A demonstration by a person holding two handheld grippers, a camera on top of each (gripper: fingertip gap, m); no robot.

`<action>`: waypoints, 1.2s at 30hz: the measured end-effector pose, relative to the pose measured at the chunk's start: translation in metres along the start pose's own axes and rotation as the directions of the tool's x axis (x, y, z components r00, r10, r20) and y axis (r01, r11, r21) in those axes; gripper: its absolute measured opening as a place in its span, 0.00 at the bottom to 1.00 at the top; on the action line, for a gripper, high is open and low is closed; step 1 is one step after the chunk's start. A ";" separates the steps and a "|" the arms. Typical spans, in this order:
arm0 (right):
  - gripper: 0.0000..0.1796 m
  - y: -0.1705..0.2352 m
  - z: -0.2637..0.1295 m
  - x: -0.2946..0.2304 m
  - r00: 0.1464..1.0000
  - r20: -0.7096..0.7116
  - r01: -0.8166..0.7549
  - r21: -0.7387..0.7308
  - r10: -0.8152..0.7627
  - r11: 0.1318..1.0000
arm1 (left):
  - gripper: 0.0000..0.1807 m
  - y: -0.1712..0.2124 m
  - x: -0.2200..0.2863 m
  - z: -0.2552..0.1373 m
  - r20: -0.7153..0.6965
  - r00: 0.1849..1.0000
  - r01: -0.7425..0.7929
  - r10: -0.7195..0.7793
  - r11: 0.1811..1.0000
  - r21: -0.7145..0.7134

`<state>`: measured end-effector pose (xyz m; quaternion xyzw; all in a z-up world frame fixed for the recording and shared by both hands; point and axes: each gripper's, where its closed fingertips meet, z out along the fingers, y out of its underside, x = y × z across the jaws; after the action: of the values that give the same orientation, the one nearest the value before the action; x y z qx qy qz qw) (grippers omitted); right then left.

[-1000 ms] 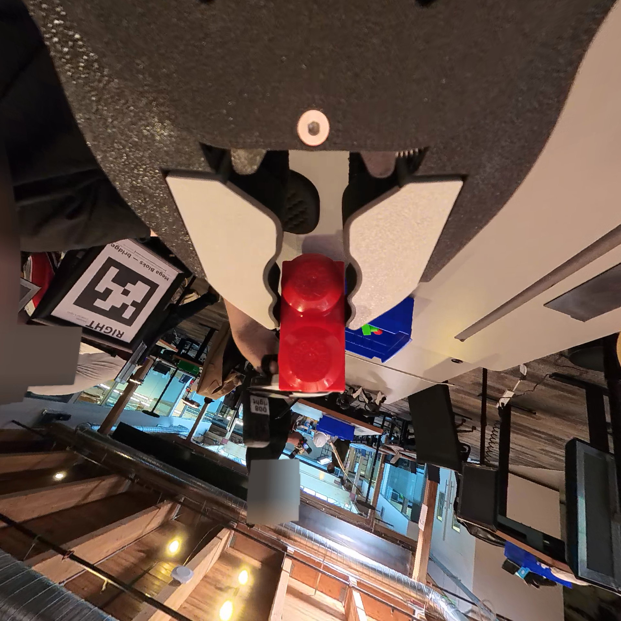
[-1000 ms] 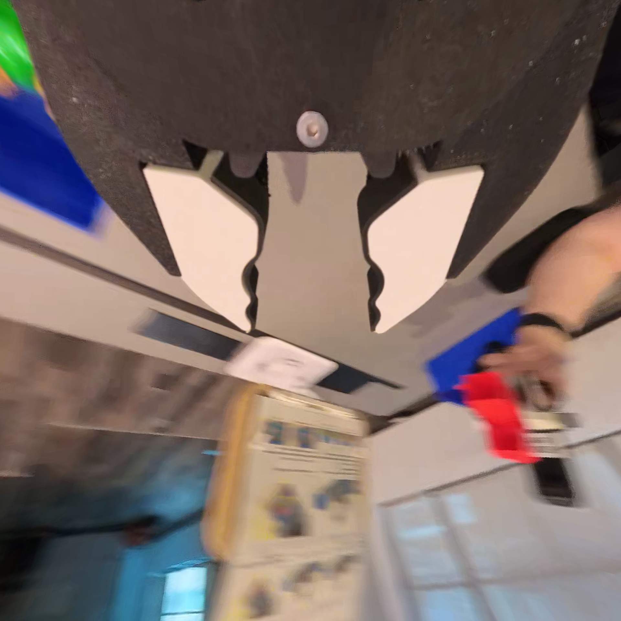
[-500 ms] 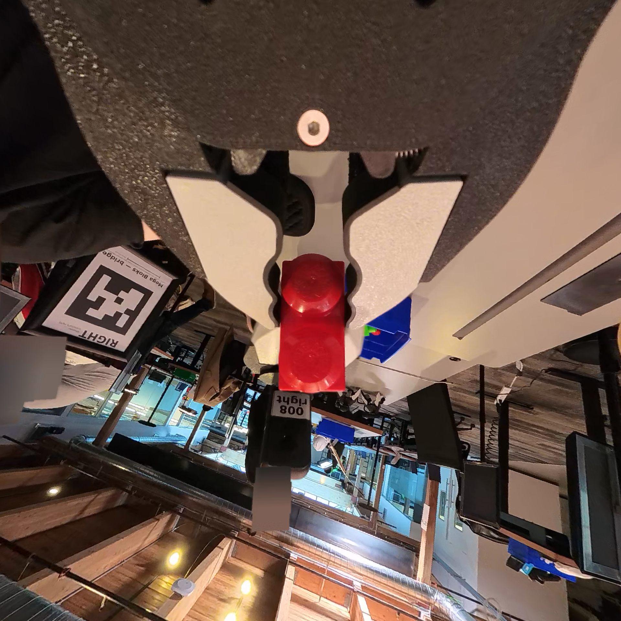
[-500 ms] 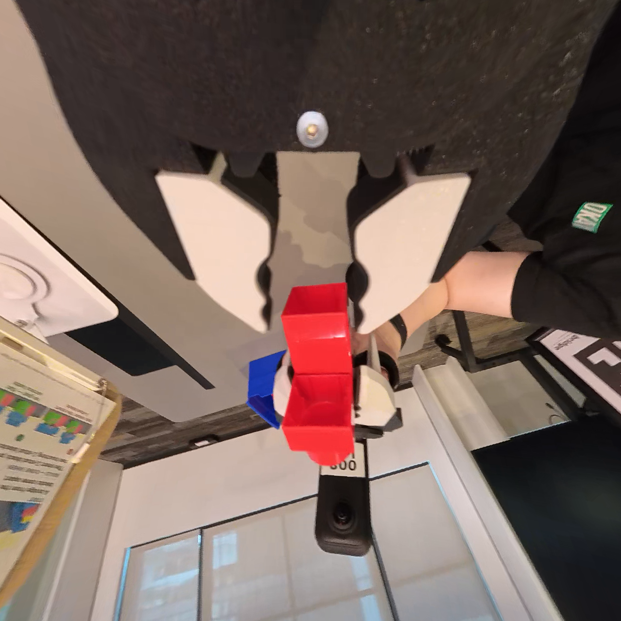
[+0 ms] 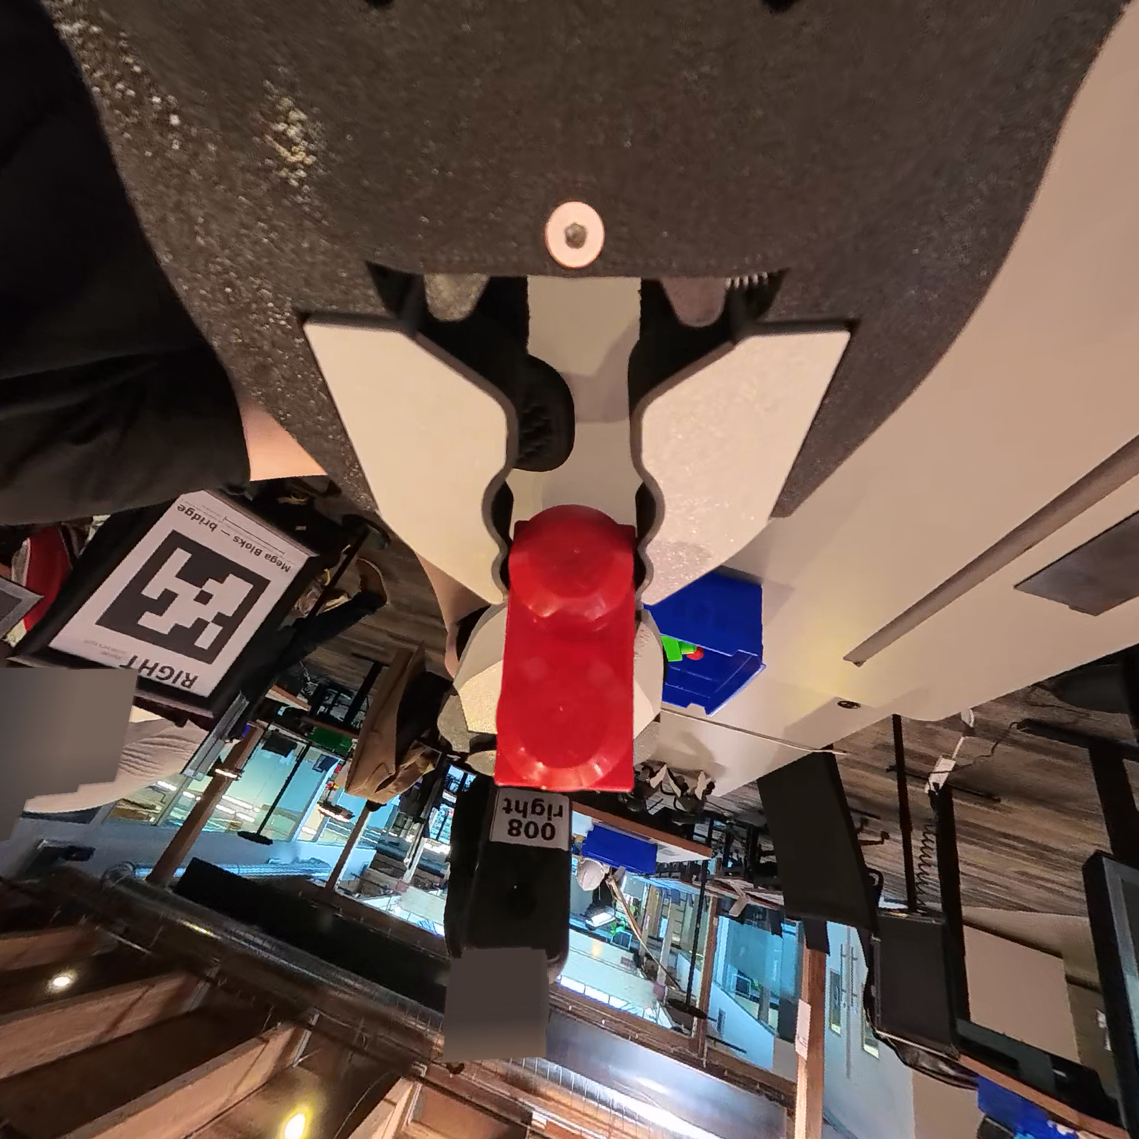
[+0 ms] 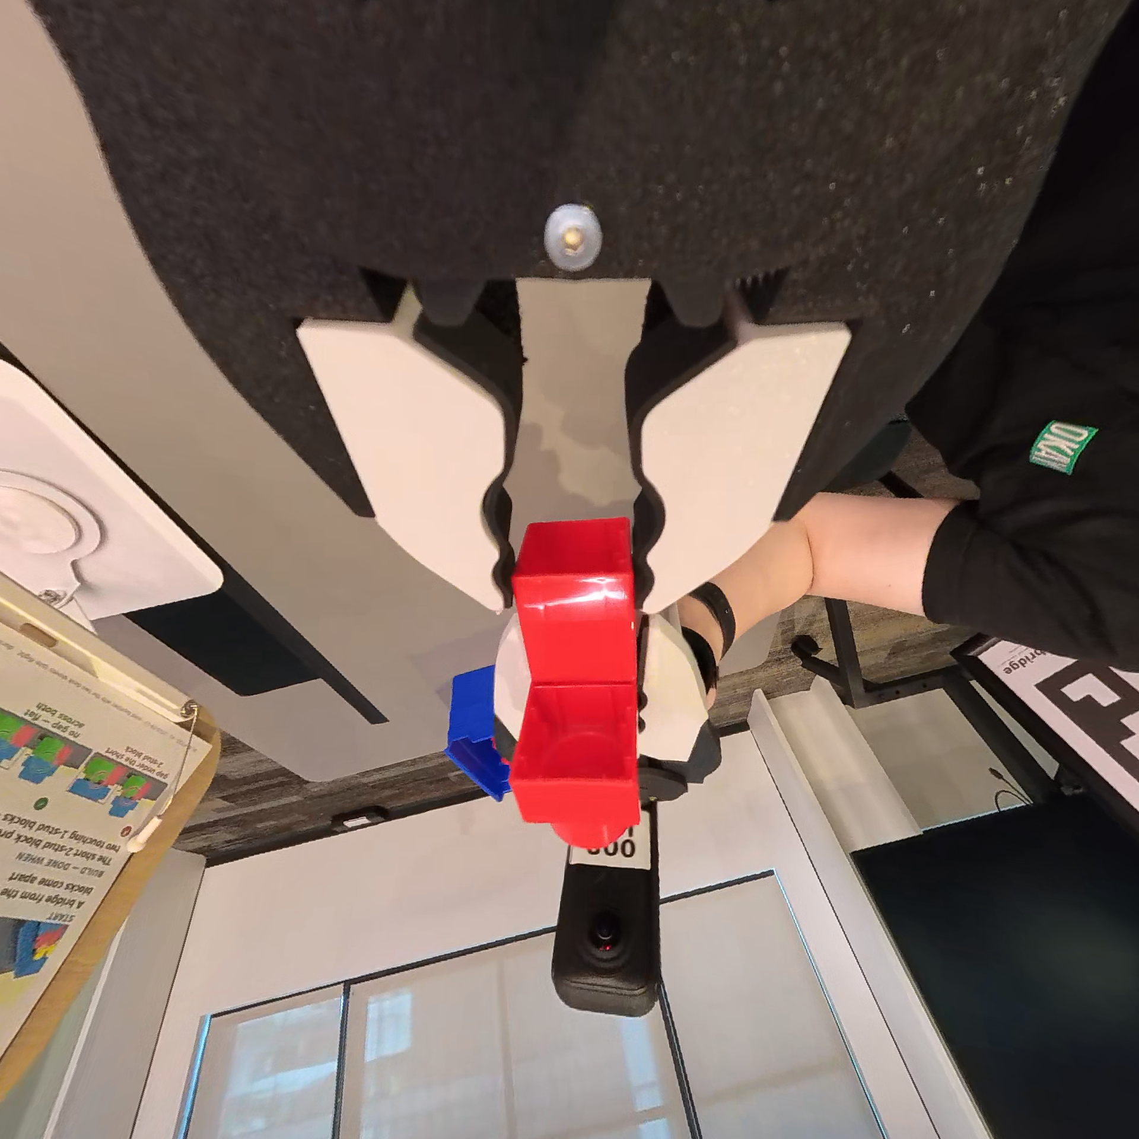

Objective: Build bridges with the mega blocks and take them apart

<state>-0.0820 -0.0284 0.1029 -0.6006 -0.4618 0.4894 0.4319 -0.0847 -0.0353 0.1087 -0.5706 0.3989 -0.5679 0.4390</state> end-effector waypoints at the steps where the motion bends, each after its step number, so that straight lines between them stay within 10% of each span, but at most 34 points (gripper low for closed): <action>1: 0.20 0.000 -0.001 0.000 1.000 0.003 -0.002 0.002 0.002 1.000 | 0.20 -0.001 0.001 0.000 -0.004 1.000 0.003 -0.003 1.000 0.008; 18: 0.20 0.000 -0.007 -0.006 0.999 0.037 -0.009 -0.003 0.009 1.000 | 0.19 -0.015 0.008 -0.008 -0.019 1.000 -0.002 0.003 0.998 0.057; 25: 0.20 0.008 -0.093 0.041 0.958 -0.283 -0.043 0.007 0.043 0.999 | 0.19 -0.063 -0.003 -0.091 0.131 0.989 -0.102 0.075 0.972 0.211; 31: 0.20 0.088 -0.296 0.072 0.487 -0.867 -0.236 -0.014 0.106 0.972 | 0.19 -0.066 0.006 -0.093 0.103 0.991 -0.101 0.080 0.971 0.217; 36: 0.20 0.203 -0.390 0.083 0.125 -0.890 -0.532 0.312 0.438 0.787 | 0.19 -0.052 0.004 -0.073 0.065 0.997 -0.062 0.052 0.984 0.165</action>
<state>0.3377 -0.0144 -0.0523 -0.8991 0.0777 0.1410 0.4070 -0.1598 -0.0271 0.1574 -0.5370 0.3525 -0.5693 0.5131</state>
